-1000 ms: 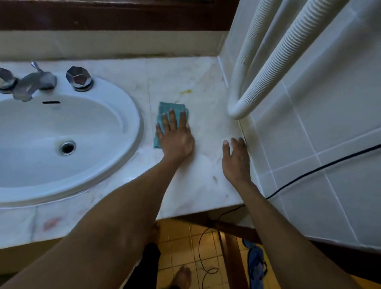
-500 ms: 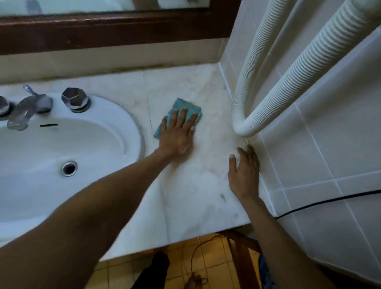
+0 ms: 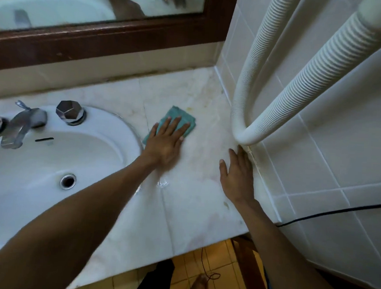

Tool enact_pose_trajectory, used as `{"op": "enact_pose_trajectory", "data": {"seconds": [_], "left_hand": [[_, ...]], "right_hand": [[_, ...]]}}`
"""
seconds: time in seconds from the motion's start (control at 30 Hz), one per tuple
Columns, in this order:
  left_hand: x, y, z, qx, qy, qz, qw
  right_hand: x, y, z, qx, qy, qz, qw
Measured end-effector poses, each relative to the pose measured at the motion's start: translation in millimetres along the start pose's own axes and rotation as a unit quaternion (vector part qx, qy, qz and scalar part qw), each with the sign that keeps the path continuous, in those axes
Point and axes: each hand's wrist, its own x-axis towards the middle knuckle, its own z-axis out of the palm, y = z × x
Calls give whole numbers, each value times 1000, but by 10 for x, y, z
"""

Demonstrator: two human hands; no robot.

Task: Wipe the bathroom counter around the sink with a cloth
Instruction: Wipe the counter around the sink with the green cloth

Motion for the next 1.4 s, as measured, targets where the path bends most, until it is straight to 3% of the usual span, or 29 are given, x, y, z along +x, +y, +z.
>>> {"op": "enact_pose_trajectory", "data": {"seconds": [0.13,0.37,0.63,0.83,1.03,1.2,1.27,1.4], "left_hand": [[575,280,-5,-41,17,-109,993],[119,-71,-9,-2,-17,75,997],[944,-119,-181,-19,-2,-51,998],[483,-309,-141,-23,-9,12,1000],[834,-601,-299,-53,45,-135,988],[1379,-243,-354,-73,50,-255,963],[1488,-62,-299,-61,51,-225,971],[1333,-5,-192,-15,12,-51,999]], "right_hand": [[64,-197,101,-22,-15,-13,1000],[394,-473,132,-21,-5,28,999],[757,-673,183,-63,-44,17,997],[1020,-819,243,-47,-46,37,997],[1264,-878,234,-58,-60,46,995],[1404,-875,294,-69,-45,41,996],[1409,-874,320,-72,-29,35,996],[1367,-822,317,-70,-1,29,997]]}}
